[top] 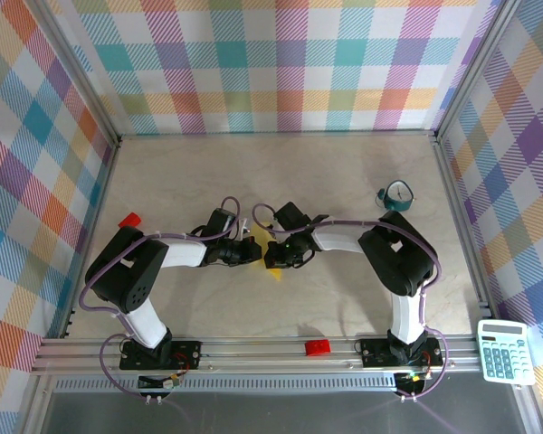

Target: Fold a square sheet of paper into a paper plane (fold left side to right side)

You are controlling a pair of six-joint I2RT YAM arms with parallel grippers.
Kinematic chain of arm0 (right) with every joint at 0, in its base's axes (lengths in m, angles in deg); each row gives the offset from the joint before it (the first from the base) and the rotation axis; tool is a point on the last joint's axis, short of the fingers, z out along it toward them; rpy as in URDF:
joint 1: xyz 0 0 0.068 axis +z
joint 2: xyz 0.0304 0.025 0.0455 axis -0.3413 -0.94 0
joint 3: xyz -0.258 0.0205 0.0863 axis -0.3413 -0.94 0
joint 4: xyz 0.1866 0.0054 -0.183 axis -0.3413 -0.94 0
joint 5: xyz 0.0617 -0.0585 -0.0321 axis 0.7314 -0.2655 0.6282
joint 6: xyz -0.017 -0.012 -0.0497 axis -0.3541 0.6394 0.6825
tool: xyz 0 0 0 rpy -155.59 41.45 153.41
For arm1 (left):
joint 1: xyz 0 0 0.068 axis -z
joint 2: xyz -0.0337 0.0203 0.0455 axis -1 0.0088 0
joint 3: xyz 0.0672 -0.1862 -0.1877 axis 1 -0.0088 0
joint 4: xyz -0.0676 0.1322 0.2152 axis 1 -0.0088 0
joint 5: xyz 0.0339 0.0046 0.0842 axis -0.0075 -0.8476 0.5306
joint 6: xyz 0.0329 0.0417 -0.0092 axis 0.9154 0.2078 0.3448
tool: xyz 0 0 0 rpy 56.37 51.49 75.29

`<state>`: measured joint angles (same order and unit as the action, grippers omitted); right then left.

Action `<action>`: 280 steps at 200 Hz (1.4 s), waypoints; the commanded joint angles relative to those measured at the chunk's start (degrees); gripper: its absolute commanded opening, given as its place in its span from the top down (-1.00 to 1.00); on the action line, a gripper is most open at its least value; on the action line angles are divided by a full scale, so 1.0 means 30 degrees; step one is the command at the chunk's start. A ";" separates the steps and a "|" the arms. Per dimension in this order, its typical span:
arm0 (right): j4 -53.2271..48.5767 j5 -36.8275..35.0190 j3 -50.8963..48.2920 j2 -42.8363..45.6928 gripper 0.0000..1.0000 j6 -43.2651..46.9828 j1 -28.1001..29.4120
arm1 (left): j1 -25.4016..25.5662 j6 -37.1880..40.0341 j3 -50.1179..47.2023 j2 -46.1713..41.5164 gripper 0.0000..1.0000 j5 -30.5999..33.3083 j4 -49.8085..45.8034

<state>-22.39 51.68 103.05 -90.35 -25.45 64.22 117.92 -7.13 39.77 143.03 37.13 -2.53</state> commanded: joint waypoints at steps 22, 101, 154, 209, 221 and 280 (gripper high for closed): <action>-0.1342 0.0560 -0.1486 0.0778 1.00 -0.0281 0.0067 | 0.0076 -0.0260 -0.0191 0.0498 1.00 0.2318 -0.1728; -0.1406 0.0754 -0.3255 0.1932 1.00 -0.0598 0.0067 | 0.0076 -0.0491 -0.0283 0.0517 1.00 0.2403 -0.1757; -0.1515 0.1003 -0.3810 0.2483 1.00 -0.0663 0.0067 | 0.0076 -0.0580 -0.0312 0.0447 1.00 0.2443 -0.1787; -0.1126 0.1663 -0.3747 0.3871 1.00 -0.0525 -0.0744 | 0.0131 -0.1035 -0.0312 0.0264 1.00 0.1812 -0.0930; -0.0981 0.1935 -0.3743 0.4564 0.95 -0.0302 -0.1264 | 0.0214 -0.1220 -0.0180 0.0227 1.00 0.1810 -0.0877; 0.1177 0.2462 -0.4685 0.6078 0.49 0.1033 -0.5165 | 0.1515 -0.3130 0.0072 0.0264 1.00 0.2897 0.0101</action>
<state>-21.99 57.15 90.76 -72.08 -25.16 52.33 120.39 -13.08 39.84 142.86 41.29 -0.73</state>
